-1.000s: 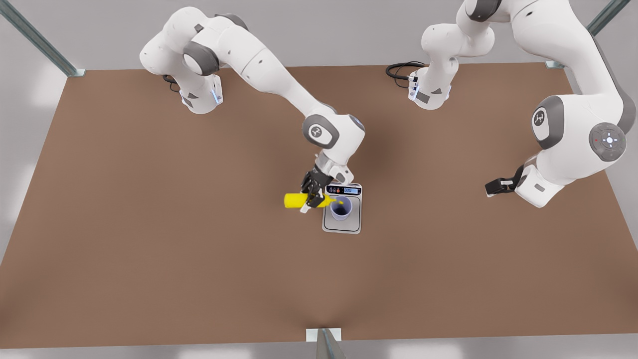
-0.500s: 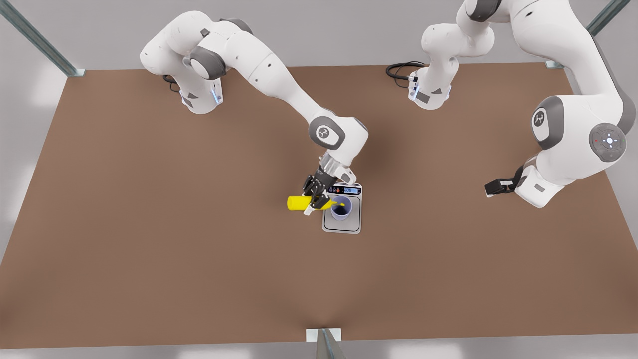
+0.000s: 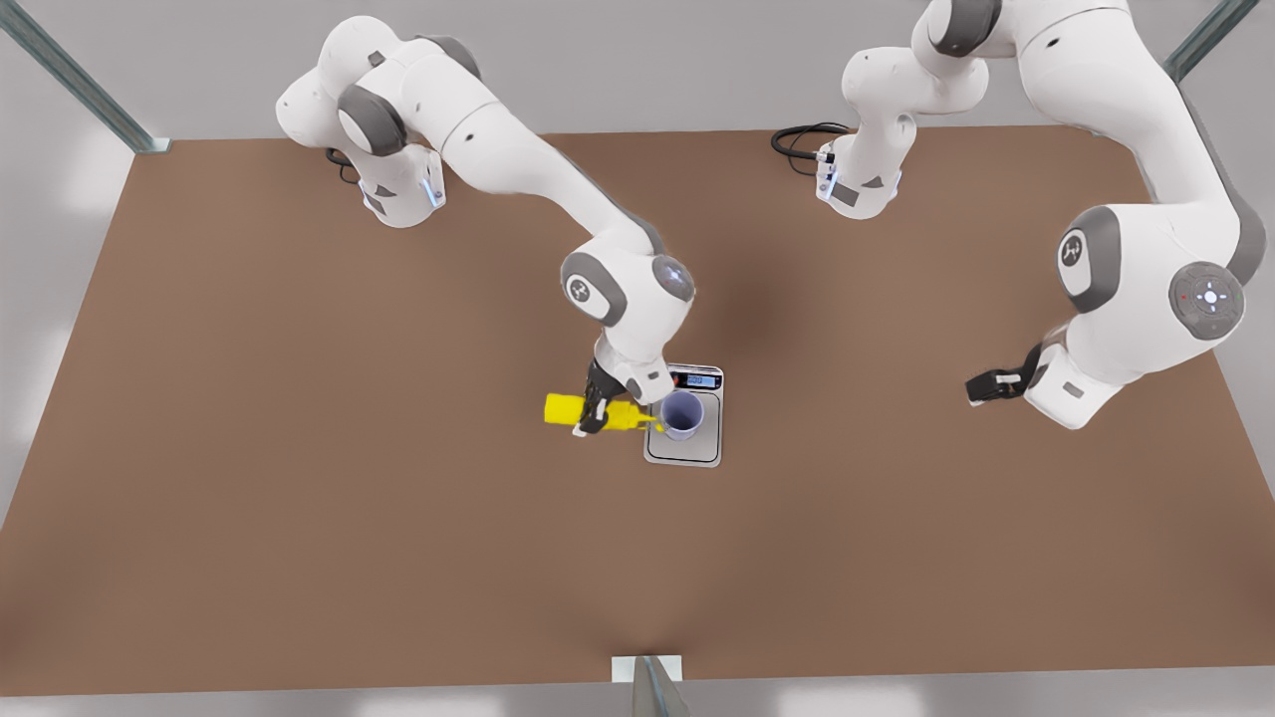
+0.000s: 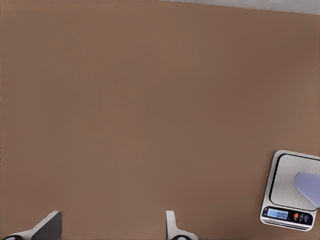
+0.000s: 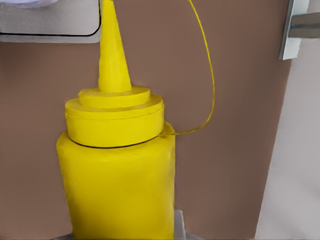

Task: Move cup to the weight, pick up sauce bottle, pour sauce

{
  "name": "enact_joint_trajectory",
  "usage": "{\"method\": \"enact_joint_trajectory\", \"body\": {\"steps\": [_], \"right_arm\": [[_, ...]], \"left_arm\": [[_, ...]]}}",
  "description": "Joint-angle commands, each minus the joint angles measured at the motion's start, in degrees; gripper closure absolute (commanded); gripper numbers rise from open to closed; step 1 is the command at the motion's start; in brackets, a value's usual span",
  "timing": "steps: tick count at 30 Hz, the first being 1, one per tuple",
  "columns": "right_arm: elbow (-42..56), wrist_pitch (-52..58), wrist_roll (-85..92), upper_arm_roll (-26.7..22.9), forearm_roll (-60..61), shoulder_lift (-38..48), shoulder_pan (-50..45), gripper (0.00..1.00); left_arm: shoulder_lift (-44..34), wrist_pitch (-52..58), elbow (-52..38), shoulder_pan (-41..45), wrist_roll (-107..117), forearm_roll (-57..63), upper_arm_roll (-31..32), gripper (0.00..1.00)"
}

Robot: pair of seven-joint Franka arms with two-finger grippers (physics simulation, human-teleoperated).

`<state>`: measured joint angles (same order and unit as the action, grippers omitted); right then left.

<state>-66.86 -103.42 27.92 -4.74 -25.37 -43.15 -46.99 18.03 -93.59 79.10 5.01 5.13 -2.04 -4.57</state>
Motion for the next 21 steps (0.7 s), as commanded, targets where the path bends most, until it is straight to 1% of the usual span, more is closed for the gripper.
{"method": "enact_joint_trajectory", "body": {"steps": [1,3,8,13,15,19,21], "right_arm": [[-0.02,-0.03,0.21,0.08,1.28,0.17,0.66,0.45],[-0.46,-2.13,0.99,0.0,7.78,1.49,3.92,0.45],[-0.9,-3.1,24.55,0.0,26.24,3.6,14.81,0.45],[-4.68,-3.19,51.18,0.0,48.22,3.51,25.54,0.45],[-6.88,-4.94,58.56,0.08,53.58,3.51,29.32,0.45],[-9.08,-5.04,69.19,0.35,65.45,2.46,34.59,0.45],[-11.62,-4.33,80.88,0.52,73.88,1.32,38.1,0.45]], "left_arm": [[0.16,-0.01,-0.08,-0.09,-0.12,0.02,0.0,0.0],[1.21,-0.28,-0.17,-0.09,-0.56,0.11,-0.09,0.0],[1.21,0.6,-1.75,-0.09,-0.65,0.2,-0.18,0.0],[1.3,0.69,-1.75,-0.09,-0.65,0.11,-0.18,0.0],[1.57,0.6,-1.84,-0.09,-0.3,0.11,-0.18,0.0],[1.65,0.6,-1.84,0.0,-0.12,0.11,-0.09,0.0],[1.57,0.69,-1.84,0.0,0.06,0.11,-0.09,0.0]]}}
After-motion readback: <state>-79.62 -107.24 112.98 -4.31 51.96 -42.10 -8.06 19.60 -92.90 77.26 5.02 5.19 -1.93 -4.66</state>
